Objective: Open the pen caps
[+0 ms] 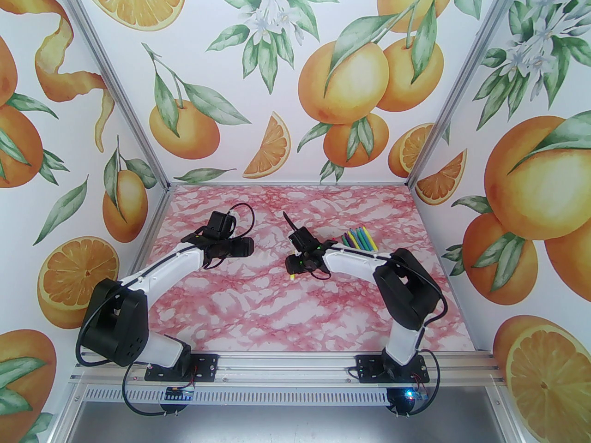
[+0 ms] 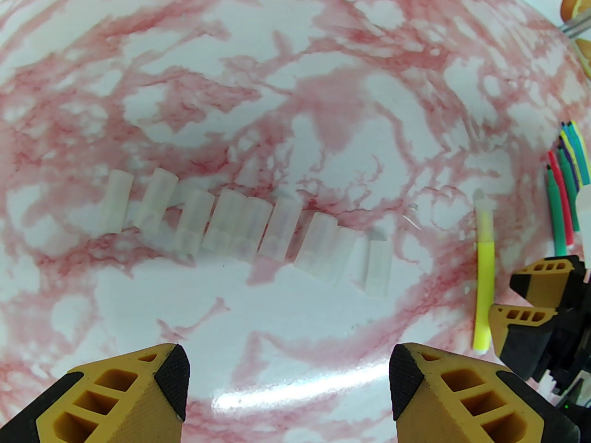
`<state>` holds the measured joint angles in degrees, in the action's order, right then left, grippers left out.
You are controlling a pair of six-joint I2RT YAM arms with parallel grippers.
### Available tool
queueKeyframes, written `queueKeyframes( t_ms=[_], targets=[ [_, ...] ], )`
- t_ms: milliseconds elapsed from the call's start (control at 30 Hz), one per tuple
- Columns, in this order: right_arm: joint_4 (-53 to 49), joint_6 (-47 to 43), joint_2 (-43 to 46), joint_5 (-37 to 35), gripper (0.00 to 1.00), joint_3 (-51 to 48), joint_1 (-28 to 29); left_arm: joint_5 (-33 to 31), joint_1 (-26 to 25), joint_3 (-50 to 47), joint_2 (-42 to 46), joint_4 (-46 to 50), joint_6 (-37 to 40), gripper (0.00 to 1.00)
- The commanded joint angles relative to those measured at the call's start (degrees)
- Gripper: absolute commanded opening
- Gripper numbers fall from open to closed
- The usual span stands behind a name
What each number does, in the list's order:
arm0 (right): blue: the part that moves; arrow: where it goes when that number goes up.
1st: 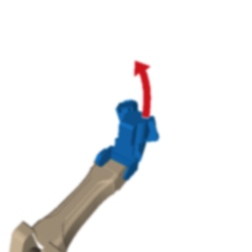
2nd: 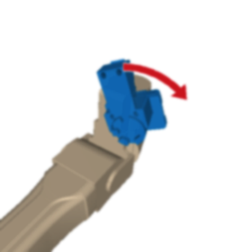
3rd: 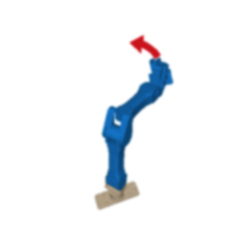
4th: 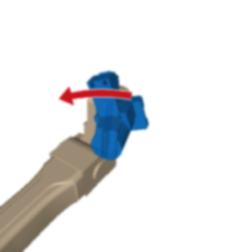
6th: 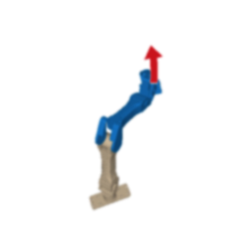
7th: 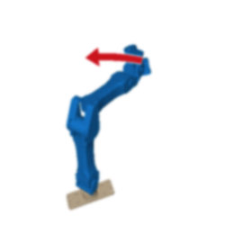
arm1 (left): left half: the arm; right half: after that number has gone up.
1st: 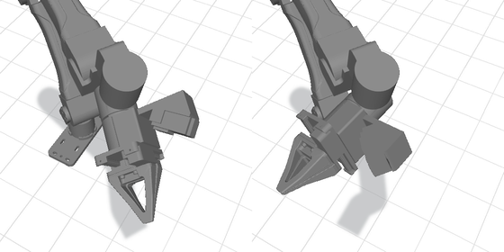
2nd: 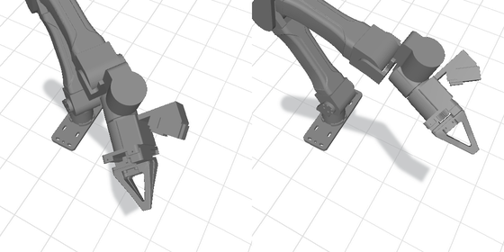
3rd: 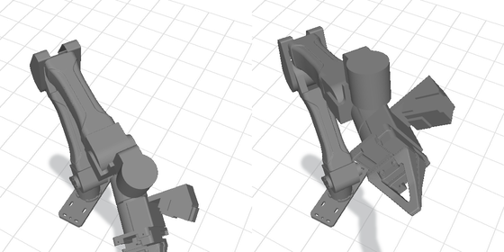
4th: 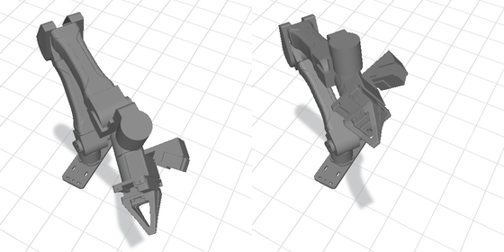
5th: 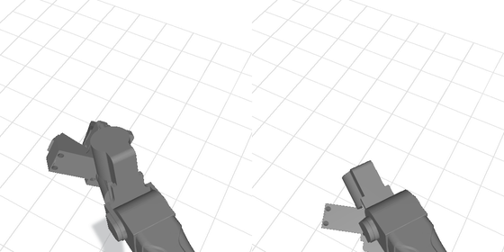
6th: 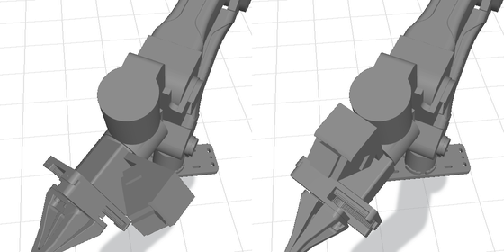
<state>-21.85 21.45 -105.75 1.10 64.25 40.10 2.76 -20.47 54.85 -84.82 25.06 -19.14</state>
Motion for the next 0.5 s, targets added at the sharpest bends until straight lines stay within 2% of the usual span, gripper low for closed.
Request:
queueKeyframes(
  t_ms=[0, 467],
  targets=[
    [-1.18, 1.04, -1.68, 0.74, 0.47, 2.36, 0.65, 0.38, 0.43, -0.71, 1.80, -1.68, -0.22, 0.75],
    [-5.44, 0.74, -6.28, -2.73, 0.44, 5.47, 1.70, 0.46, 0.80, -2.11, 2.63, -2.19, -0.03, 0.75]
  ],
)
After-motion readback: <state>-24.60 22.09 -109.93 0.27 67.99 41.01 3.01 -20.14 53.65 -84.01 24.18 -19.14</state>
